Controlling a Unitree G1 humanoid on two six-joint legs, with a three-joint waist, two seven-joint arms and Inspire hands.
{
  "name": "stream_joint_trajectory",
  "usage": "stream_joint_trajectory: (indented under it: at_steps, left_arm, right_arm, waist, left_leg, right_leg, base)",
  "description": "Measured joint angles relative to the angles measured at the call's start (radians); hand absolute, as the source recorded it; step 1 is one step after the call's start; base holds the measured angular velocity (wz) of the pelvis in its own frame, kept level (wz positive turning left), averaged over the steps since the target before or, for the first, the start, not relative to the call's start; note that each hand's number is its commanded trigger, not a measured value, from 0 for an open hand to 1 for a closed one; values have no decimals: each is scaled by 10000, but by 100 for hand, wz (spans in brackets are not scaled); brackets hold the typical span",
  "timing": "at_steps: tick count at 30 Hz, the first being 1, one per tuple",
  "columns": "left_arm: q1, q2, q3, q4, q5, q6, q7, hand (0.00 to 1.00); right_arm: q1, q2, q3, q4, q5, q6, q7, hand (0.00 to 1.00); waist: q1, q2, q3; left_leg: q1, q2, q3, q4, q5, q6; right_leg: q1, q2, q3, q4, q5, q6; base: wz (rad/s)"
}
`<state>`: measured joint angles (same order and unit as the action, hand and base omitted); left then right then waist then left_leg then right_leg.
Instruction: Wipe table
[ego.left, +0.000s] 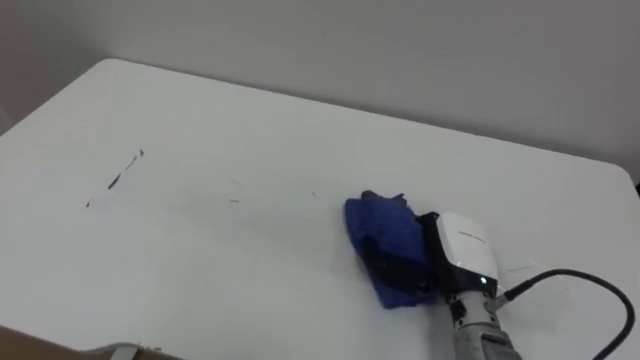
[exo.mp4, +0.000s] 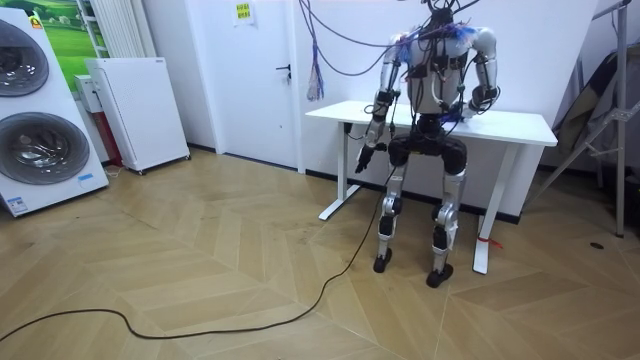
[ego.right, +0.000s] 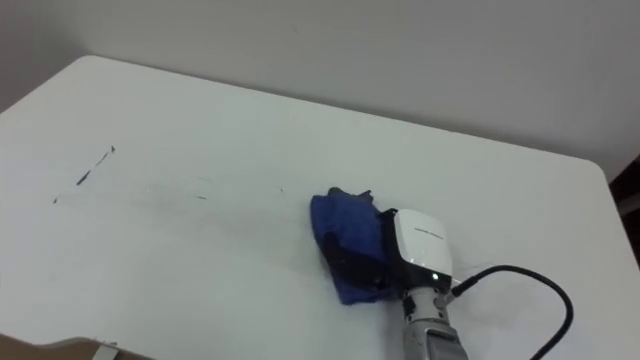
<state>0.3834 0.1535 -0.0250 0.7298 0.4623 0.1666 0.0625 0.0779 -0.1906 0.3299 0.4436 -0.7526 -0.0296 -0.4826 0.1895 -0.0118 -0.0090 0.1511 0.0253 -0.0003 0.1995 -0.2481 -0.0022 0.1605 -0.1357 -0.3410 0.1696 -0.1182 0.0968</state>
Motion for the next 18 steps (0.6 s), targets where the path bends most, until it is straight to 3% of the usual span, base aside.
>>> stream_joint_trajectory:
  at_steps: [9, 14, 18]
  left_arm:
    - [-20, -14, 51, 272, -204, -152, 25, 0]
    - [-213, 34, 504, 829, -379, -351, -72, 0]
    - [-205, 267, 606, 948, -379, -417, -357, 0]
  right_arm:
    - [519, -14, -95, -1012, 63, -80, 174, 0]
    - [626, -46, -924, -1481, -24, -114, 168, 0]
    - [677, -229, -1739, -2645, 341, -133, -173, 0]
  waist:
    - [-377, -73, 46]
    - [-610, -61, 97]
    - [-1075, -173, 123]
  left_leg:
    - [-32, -15, 21, -35, -12, 20]
    - [-99, -29, 110, 91, -70, 111]
    - [-314, -168, -139, 301, -119, 206]
  right_leg:
    - [-125, -7, 149, 66, 0, 1]
    - [-427, -84, 398, 620, 0, 1]
    - [-500, -194, 561, 760, -1, 1]
  base:
    - [-2]
    - [-3]
    - [18]
